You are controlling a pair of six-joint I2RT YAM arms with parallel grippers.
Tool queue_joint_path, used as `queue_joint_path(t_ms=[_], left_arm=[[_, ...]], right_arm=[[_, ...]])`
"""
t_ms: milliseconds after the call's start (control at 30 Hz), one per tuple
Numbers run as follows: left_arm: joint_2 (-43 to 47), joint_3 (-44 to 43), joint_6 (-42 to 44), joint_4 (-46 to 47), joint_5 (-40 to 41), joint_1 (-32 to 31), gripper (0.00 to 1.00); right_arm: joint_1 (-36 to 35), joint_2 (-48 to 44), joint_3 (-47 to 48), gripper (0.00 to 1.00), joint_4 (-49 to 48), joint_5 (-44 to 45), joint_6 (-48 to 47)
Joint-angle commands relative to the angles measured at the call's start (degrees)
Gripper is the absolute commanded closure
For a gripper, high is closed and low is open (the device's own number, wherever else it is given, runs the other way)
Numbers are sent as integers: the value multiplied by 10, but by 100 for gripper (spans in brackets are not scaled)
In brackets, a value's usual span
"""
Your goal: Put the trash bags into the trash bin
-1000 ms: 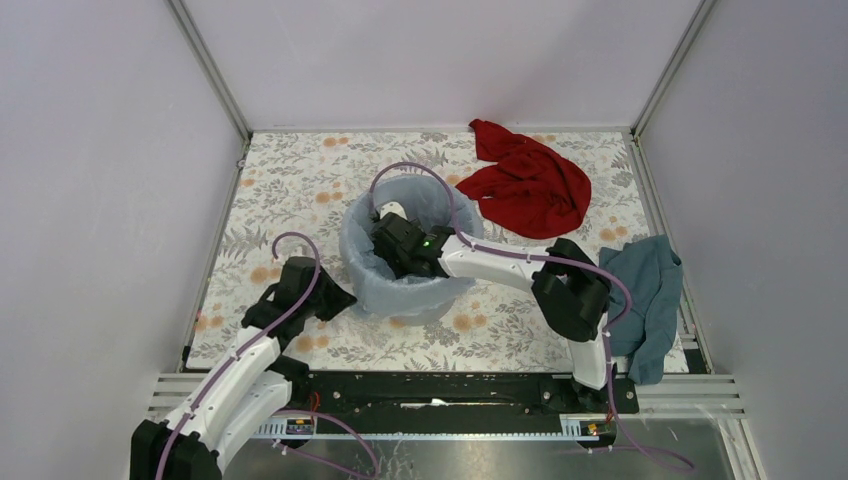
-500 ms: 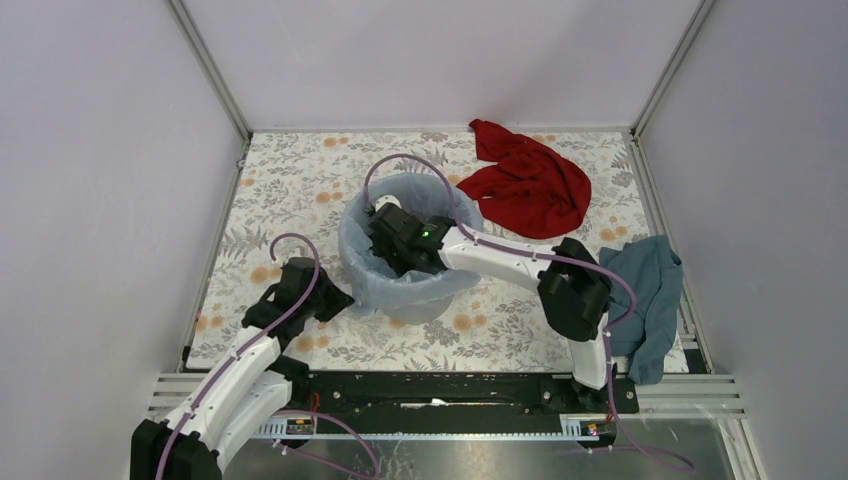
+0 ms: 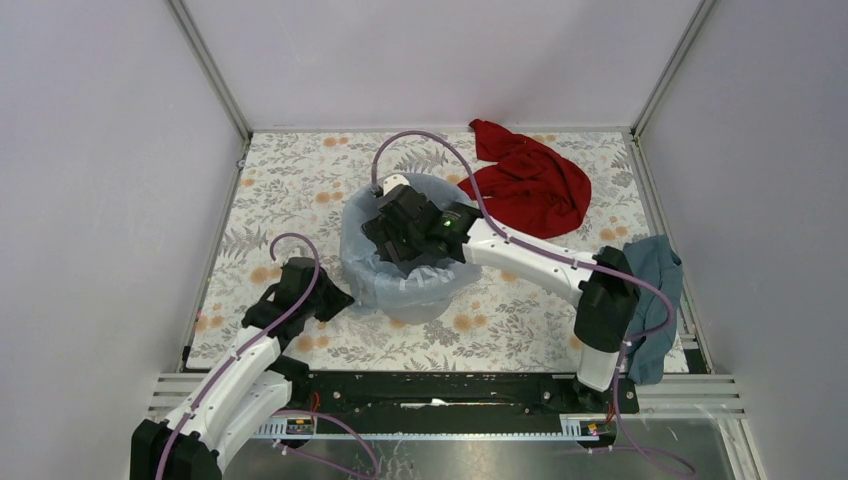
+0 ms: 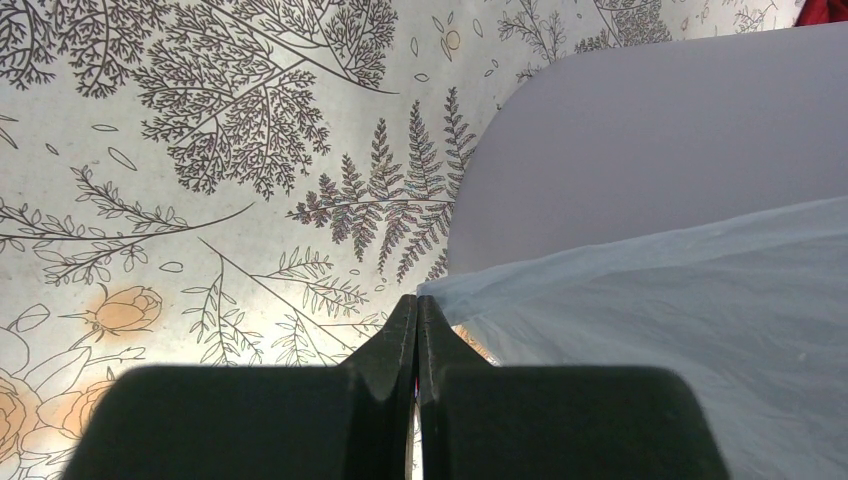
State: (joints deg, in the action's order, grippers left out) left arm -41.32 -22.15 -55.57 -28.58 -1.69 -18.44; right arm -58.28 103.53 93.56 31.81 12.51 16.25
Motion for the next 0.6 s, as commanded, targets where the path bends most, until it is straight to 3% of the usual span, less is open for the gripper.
queue_joint_path(t_ms=[0, 300, 567], left_arm=[[8, -21, -2, 19, 0, -1, 99], [9, -25, 0, 13, 0, -1, 100], [18, -35, 6, -3, 9, -1, 99]], right_arm=[[4, 32, -9, 1, 11, 2, -2], [11, 100, -41, 1, -77, -35, 15], [30, 110, -45, 1, -88, -66, 23]])
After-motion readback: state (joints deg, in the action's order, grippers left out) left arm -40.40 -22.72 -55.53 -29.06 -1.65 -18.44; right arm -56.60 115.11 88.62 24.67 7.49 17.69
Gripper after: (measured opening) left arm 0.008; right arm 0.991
